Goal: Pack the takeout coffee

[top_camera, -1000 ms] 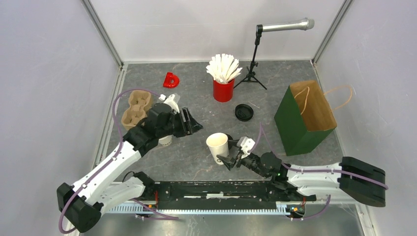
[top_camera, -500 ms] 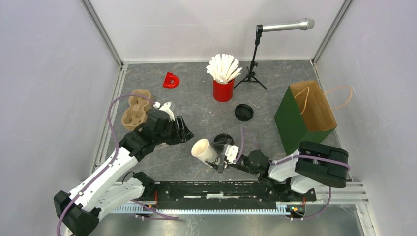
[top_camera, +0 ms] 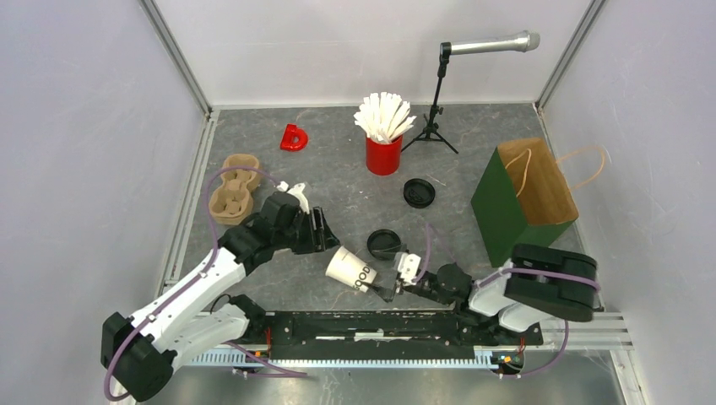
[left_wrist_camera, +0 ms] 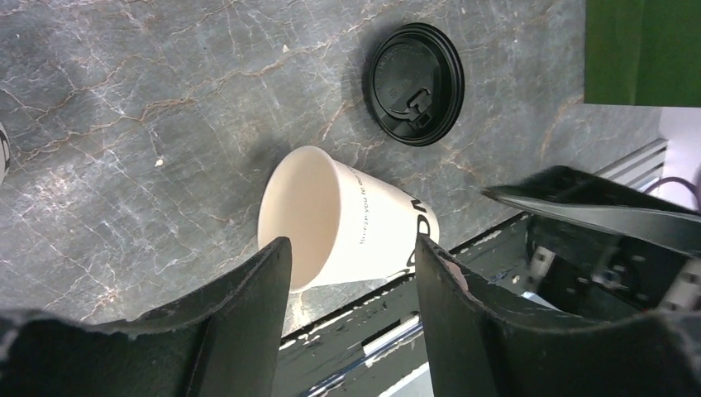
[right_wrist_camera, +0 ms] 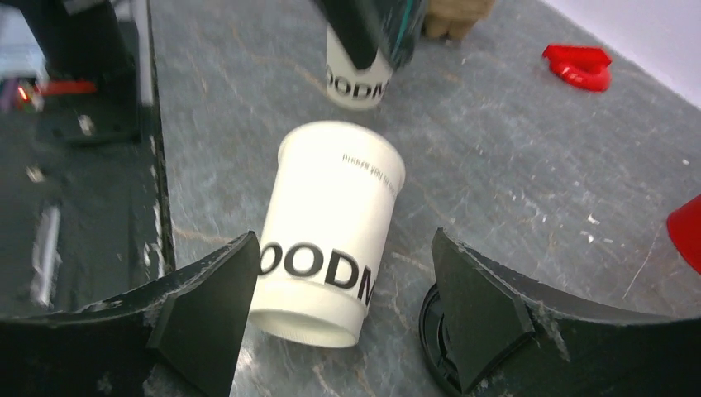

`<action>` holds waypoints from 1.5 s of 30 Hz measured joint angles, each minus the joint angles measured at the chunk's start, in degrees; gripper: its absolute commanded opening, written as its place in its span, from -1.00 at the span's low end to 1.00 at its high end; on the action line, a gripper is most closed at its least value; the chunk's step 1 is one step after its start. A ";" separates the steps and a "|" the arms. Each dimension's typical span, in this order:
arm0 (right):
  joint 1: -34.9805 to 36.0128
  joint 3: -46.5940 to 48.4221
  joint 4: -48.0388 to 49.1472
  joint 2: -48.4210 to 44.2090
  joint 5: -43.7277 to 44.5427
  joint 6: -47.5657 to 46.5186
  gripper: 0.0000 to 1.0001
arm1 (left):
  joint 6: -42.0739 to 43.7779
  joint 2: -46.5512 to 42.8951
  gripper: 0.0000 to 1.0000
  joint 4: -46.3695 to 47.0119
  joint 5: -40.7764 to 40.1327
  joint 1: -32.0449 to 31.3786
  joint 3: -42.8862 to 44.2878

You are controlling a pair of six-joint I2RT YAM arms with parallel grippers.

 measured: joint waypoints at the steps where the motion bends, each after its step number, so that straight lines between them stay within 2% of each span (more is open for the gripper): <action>1: 0.00 -0.33 -0.22 -1.86 0.26 0.94 0.71 | 0.61 0.39 0.29 -0.07 0.00 0.00 0.00; 6: 0.00 -0.31 -6.47 -15.69 3.32 7.54 0.72 | 3.41 4.22 0.33 -1.66 -0.66 0.00 0.42; 9: 0.00 -0.24 -14.75 -22.69 7.15 11.85 0.73 | 3.98 5.40 0.29 -1.55 -0.44 0.00 0.20; 13: 0.00 1.22 -28.92 -28.33 13.94 17.18 0.84 | 4.13 6.54 0.15 -0.04 0.55 0.00 -0.68; 16: -0.24 4.74 -41.94 -30.62 20.20 21.53 0.88 | 4.13 8.94 -0.04 1.60 1.60 0.00 -1.75; 19: -1.70 9.01 -51.47 -29.79 23.89 24.59 0.81 | 4.04 10.49 -0.36 3.34 3.17 0.11 -2.60; 21: -3.93 12.07 -56.48 -27.74 24.65 26.45 0.55 | 4.04 10.60 -0.58 4.79 4.50 0.20 -2.64; 23: -7.80 14.71 -59.74 -24.79 24.00 28.22 0.17 | 4.00 10.54 -0.77 5.73 5.31 0.20 -2.64; 24: -9.53 15.21 -60.43 -23.76 23.74 28.61 0.06 | 3.98 10.38 -0.91 5.95 5.66 0.20 -2.64; 25: -11.63 15.43 -60.94 -22.71 22.84 29.42 0.02 | 3.96 10.23 -0.95 5.95 6.08 0.22 -2.64; 31: -19.19 18.84 -65.26 -14.56 17.03 31.36 -0.02 | 5.49 8.28 -0.95 2.97 6.32 0.22 0.92; 39: -20.70 24.22 -68.59 -9.25 13.57 30.64 -0.02 | 13.57 6.56 -0.95 -0.66 4.35 -0.31 12.46; 45: -21.79 25.07 -70.42 -6.91 13.20 29.49 -0.03 | 18.60 6.60 -0.95 -2.49 2.14 -2.12 15.13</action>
